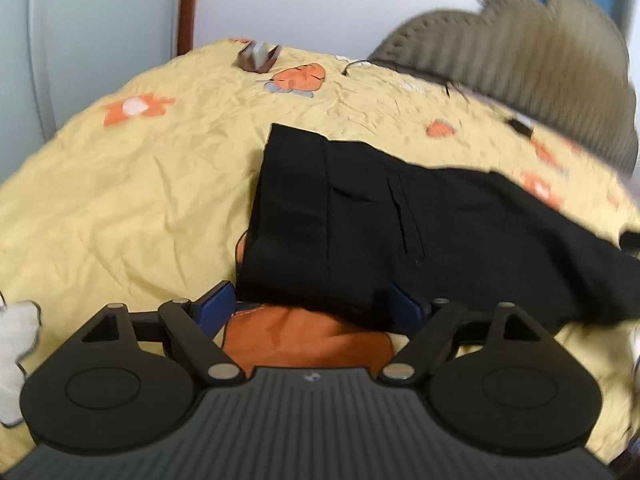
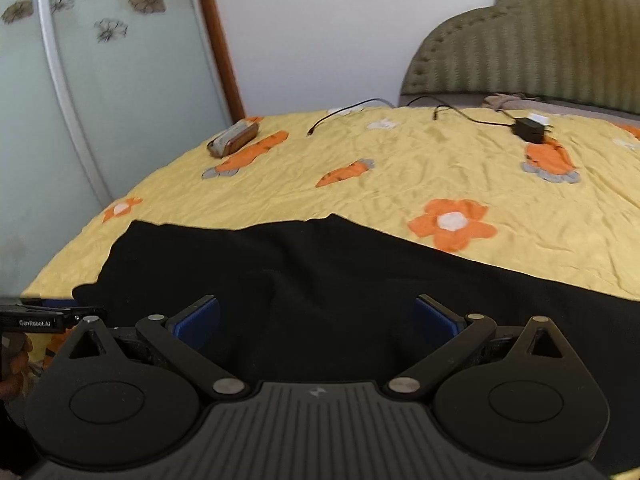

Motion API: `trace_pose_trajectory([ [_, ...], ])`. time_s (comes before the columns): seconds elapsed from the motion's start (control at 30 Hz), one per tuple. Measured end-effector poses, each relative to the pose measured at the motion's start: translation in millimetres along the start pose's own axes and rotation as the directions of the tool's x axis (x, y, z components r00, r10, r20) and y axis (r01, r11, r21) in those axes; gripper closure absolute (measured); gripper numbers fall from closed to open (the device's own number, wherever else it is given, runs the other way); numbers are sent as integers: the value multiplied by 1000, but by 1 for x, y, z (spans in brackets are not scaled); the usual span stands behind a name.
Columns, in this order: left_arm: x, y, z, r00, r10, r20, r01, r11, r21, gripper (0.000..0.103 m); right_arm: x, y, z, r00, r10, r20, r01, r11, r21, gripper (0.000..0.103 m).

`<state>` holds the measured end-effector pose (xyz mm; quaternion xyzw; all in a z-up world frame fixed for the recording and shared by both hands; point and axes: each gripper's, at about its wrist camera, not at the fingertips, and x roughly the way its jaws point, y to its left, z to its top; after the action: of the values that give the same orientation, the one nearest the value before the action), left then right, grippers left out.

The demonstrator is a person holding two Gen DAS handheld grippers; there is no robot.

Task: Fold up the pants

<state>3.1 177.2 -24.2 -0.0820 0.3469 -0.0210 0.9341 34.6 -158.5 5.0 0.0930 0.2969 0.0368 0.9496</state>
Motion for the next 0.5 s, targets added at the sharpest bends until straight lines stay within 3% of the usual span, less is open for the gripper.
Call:
trace_pose_trajectory([
  [0.03,1,0,2,1000,9,13,-9,1000,3,32,-4,-2,-1,1000,-4,10,4,1000,14,0],
  [0.13,3,-5,10,996,58,66,-58,998,12,66,-13,-10,-6,999,-20,31,18,997,69,0],
  [0.23,4,8,19,996,41,75,-39,999,-34,84,-22,-16,-10,998,-43,42,38,994,106,0],
  [0.33,1,25,23,996,-5,85,14,994,-106,89,-33,-24,-14,997,-61,56,53,989,135,0],
  [0.5,-19,13,32,983,11,184,-10,1000,-8,91,-57,-39,-22,989,-111,99,88,973,212,0],
])
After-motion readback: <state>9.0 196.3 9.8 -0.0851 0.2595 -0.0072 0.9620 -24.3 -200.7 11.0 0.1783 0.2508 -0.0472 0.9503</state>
